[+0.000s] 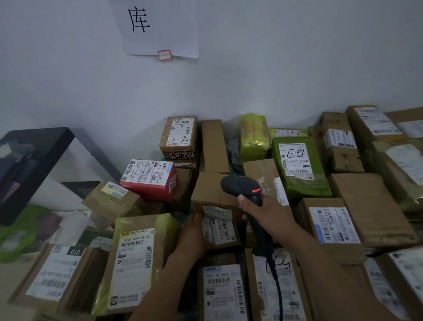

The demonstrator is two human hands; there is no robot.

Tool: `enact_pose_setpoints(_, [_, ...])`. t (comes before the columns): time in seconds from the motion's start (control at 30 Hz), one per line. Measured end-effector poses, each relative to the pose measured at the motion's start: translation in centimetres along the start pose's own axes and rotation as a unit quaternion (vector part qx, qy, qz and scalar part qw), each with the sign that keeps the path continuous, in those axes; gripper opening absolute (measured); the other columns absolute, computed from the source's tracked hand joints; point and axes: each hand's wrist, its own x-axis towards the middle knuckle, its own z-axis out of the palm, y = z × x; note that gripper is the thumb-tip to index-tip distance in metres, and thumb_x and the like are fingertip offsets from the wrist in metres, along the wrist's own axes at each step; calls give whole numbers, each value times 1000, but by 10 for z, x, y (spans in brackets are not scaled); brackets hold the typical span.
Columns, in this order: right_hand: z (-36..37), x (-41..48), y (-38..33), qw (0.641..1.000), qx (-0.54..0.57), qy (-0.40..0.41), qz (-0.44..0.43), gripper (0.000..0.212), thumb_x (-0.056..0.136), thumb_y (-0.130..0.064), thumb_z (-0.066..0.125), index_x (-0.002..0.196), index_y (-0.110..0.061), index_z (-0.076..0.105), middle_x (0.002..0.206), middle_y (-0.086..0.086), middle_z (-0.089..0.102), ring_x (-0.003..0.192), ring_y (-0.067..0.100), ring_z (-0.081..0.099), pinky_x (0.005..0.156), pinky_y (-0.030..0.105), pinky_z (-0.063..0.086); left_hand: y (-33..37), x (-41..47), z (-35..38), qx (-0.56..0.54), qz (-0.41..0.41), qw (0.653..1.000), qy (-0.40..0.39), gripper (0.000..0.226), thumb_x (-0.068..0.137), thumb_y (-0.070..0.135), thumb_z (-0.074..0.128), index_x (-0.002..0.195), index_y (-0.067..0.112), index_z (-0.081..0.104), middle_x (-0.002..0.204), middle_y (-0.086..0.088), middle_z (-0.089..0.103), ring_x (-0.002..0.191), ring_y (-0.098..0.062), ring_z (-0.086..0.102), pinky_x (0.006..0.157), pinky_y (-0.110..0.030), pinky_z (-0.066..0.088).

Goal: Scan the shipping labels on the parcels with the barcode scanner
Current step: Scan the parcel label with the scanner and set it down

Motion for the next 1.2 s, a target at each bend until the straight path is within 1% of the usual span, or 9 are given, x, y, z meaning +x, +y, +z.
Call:
enact_pose_setpoints(0.17, [2,1,2,1000,20,20,-6,26,86,-51,60,96,-27,62,90,2,71,64,10,68,62,25,54,9,-5,-8,132,27,990,-35,44,97,22,56,140,20,44,146,-5,42,128,-16,45,100,-24,38])
enact_pose_setpoints(0.27, [4,-1,2,1000,9,10,-14,17,88,-50,59,94,-34,61,90,-5,71,65,6,68,60,21,51,24,-10,-21,201,45,976,76,30,98,19,51,129,17,52,134,-7,49,119,-19,51,97,-29,45])
enact_pose_setpoints(0.4, [3,-3,3,999,41,17,-12,22,90,-45,59,101,-26,65,95,-3,72,79,6,70,64,22,54,37,1,-44,162,126,962,178,59,92,31,64,144,21,39,146,-2,37,135,-19,35,111,-32,33])
enact_pose_setpoints(0.53, [-5,-7,7,988,146,49,14,30,82,-48,63,100,-25,67,104,3,74,98,19,71,85,41,58,39,31,-58,237,166,956,46,96,81,42,75,155,24,18,161,-3,18,149,-24,13,120,-41,16])
enact_pose_setpoints(0.67, [-9,-10,8,984,167,52,20,46,74,-52,63,107,-21,66,106,2,75,100,21,70,91,45,56,34,48,-56,251,87,961,-70,107,77,48,77,156,23,10,162,-8,11,147,-33,13,117,-48,23])
enact_pose_setpoints(0.8, [-8,-10,9,984,167,48,26,52,72,-56,63,108,-18,68,102,3,76,99,24,71,91,46,56,28,56,-57,175,50,980,-77,95,75,50,76,150,27,22,157,-4,25,138,-31,31,113,-50,33])
enact_pose_setpoints(0.93, [-7,-8,8,983,177,48,25,55,73,-53,63,114,-15,65,103,1,76,97,19,71,90,42,57,28,61,-64,140,50,983,-108,72,73,42,79,125,37,30,131,3,49,111,-19,56,95,-45,52])
enact_pose_setpoints(1.0, [-8,-8,8,983,179,46,21,52,76,-51,62,114,-17,64,103,2,76,97,19,72,87,39,58,31,64,-70,137,45,980,-140,71,75,37,80,125,36,29,122,3,54,101,-15,61,92,-41,55])
enact_pose_setpoints(1.2, [-10,-10,8,981,189,50,20,35,89,-41,59,113,-15,64,102,4,76,97,22,71,86,39,58,32,67,-73,179,44,969,-162,89,68,46,83,141,27,36,135,0,49,116,-17,53,99,-39,49])
